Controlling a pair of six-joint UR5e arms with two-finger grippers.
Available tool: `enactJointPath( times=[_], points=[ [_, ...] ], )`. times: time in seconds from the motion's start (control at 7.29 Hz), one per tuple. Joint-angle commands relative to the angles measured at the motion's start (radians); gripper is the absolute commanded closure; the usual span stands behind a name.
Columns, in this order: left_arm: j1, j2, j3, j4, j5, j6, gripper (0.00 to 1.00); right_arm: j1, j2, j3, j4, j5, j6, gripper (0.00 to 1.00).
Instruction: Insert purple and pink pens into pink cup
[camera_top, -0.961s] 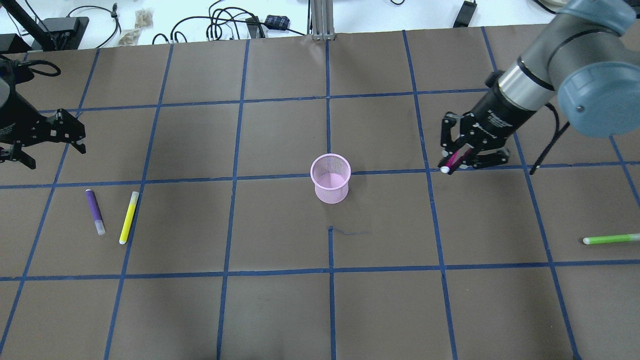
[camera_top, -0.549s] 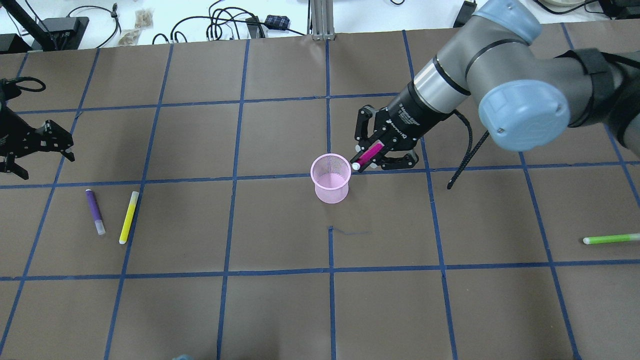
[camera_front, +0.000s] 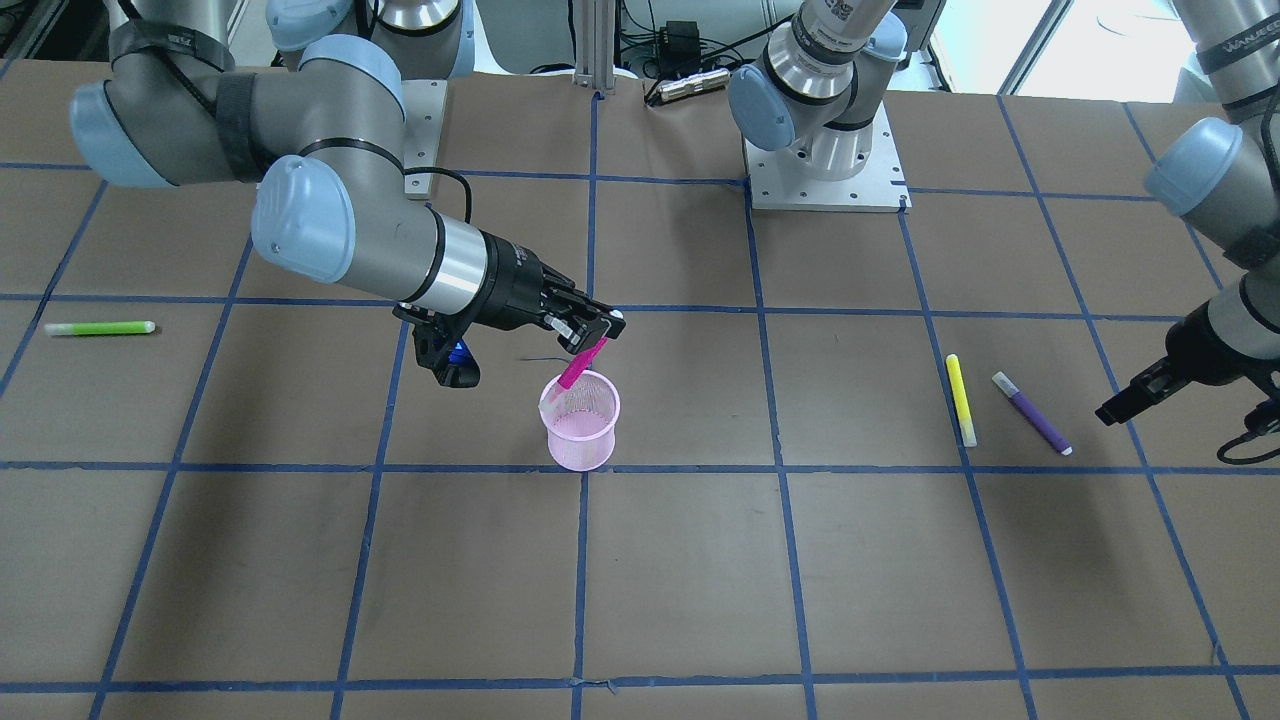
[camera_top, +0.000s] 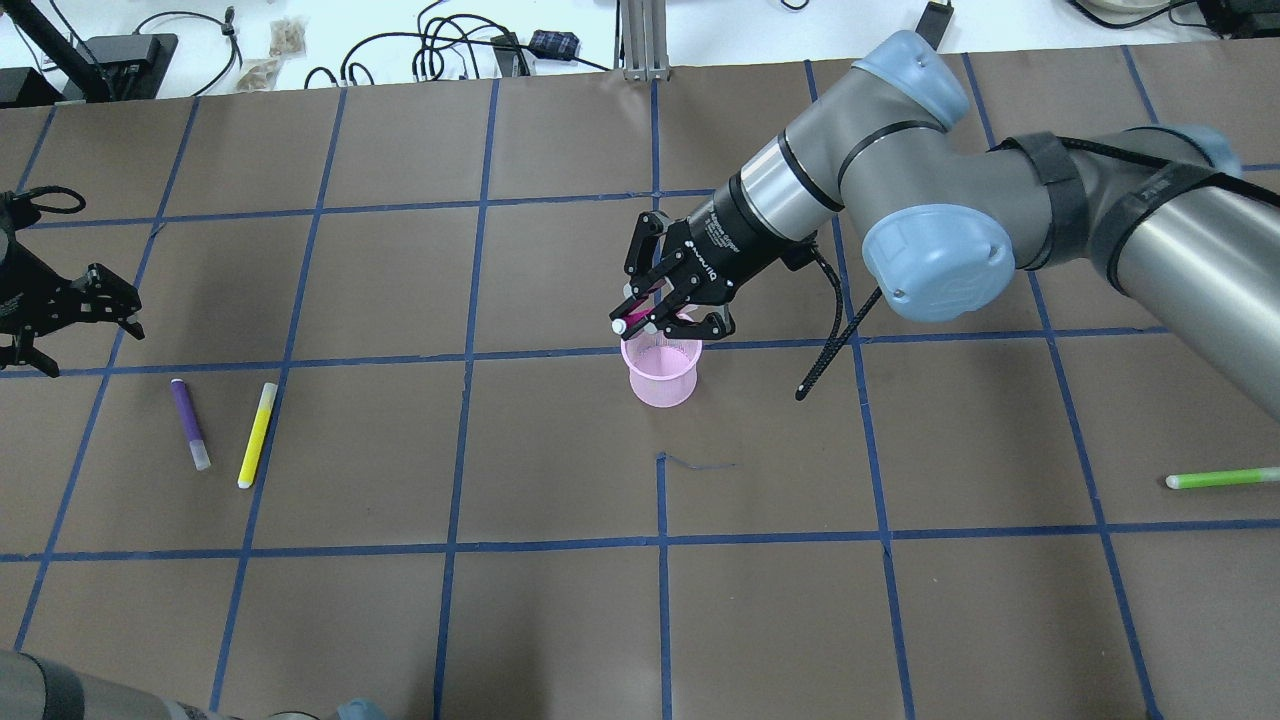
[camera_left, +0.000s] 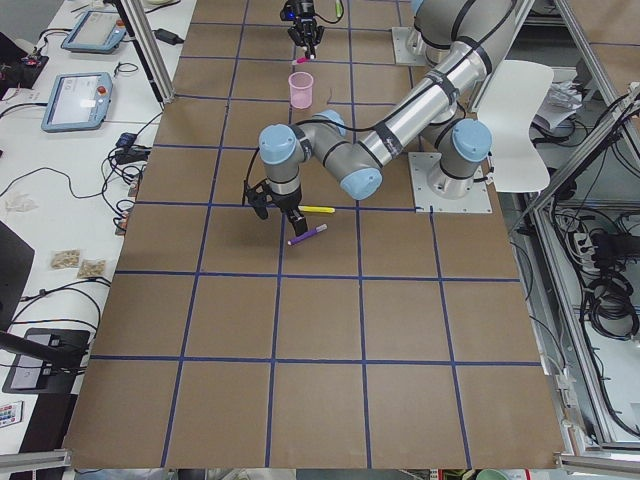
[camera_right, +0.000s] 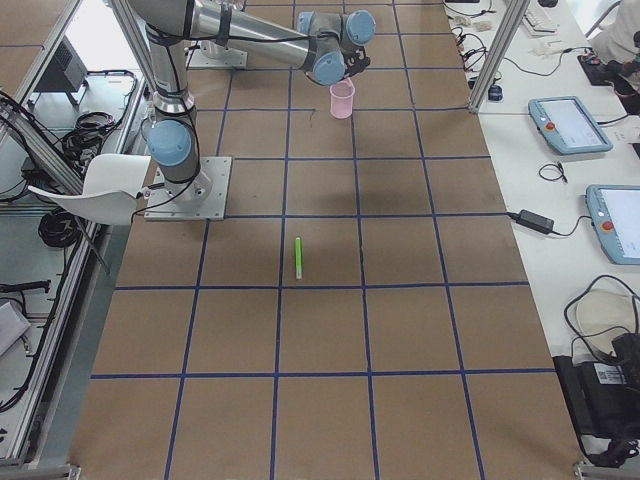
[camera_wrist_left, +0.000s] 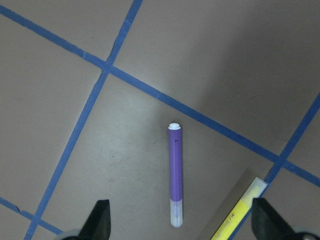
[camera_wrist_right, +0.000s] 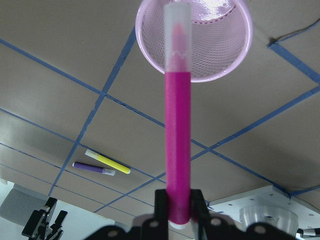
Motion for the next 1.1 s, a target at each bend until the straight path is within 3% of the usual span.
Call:
enactJointPath(
  times=[0.0,0.27,0.41,0.55,0.82,0.96],
  points=[
    [0.018,-0.039,-0.010,0.044,-0.003,-0.001,0.00,0.006,0.035,-0.002,-0.011,0.056,0.056,1.00],
    [0.018,-0.065,-0.038,0.108,-0.009,-0.012,0.00,0.016,0.043,-0.001,-0.030,0.056,0.059,1.00],
    [0.016,-0.083,-0.038,0.145,-0.058,-0.012,0.00,0.019,0.067,0.001,-0.031,0.059,0.059,0.96],
    [0.016,-0.097,-0.037,0.145,-0.125,-0.018,0.00,0.019,0.078,0.002,-0.031,0.082,0.061,0.77],
    [0.004,-0.123,-0.040,0.138,-0.123,-0.107,0.00,0.019,0.081,0.001,-0.032,0.082,0.108,0.25],
    [0.004,-0.143,-0.040,0.134,-0.117,-0.104,0.01,0.018,0.075,-0.004,-0.040,0.079,0.107,0.17]
  ],
)
